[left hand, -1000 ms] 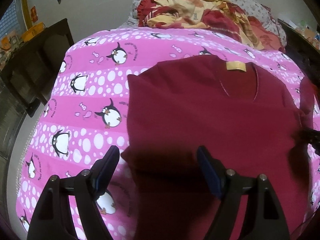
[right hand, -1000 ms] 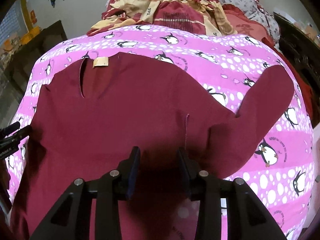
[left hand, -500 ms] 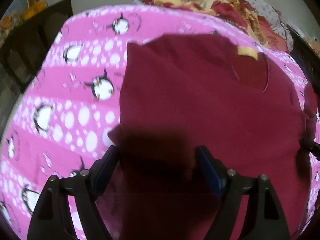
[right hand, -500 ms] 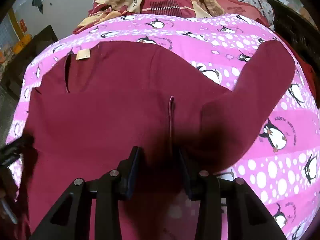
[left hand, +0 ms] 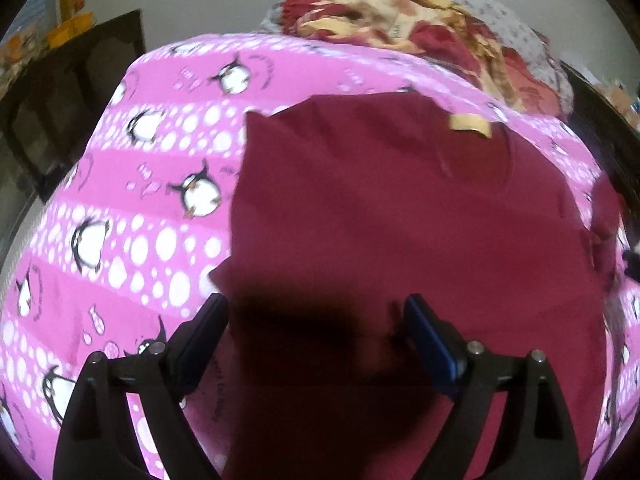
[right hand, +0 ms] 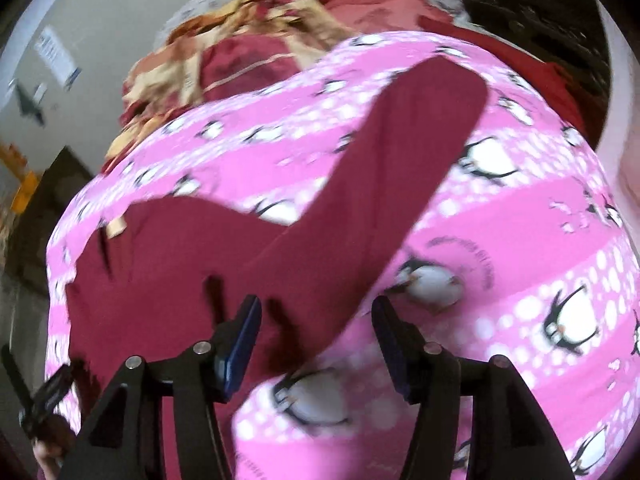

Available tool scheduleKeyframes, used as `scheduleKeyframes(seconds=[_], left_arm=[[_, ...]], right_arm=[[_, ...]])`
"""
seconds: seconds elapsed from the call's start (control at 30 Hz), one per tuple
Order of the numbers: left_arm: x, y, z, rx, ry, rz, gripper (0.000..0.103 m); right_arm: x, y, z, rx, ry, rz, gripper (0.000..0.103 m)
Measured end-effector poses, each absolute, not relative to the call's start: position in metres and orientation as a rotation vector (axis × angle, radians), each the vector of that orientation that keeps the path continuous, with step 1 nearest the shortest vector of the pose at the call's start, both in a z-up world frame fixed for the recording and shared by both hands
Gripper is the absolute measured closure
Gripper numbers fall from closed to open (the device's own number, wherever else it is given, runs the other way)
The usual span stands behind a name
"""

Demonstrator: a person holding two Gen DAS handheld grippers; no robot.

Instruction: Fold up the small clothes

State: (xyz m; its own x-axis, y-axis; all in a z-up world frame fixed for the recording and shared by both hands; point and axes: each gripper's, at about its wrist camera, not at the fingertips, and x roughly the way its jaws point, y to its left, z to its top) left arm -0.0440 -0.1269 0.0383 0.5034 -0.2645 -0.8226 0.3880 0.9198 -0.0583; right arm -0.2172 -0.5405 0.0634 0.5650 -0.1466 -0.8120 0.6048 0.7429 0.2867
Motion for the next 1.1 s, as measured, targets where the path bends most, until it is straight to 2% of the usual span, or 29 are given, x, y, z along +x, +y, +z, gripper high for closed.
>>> scheduleKeyframes(seconds=[0.23,0.43,0.87,1.1], left_arm=[[-0.043,-0.143,0.04,0.14,1.004,-0.44,0.015],[-0.043,-0.147,0.039,0.162,1.009,-0.446,0.015],[-0.042,-0.151,0.032,0.162,1.032,-0.449,0.015],[-0.049,-0.161,0.027,0.19,1.047,-0.462,0.015]], right_arm=[[-0.171,-0.595,0.09,0.577,0.786,-0.588,0.041],[-0.135,-0.637,0.086,0.563,0.827,-0.667,0.041],[-0.201,-0.694,0.062,0.759,0.704,-0.79,0.038],[-0.195,-0.713,0.05,0.836,0.698,-0.783,0.038]])
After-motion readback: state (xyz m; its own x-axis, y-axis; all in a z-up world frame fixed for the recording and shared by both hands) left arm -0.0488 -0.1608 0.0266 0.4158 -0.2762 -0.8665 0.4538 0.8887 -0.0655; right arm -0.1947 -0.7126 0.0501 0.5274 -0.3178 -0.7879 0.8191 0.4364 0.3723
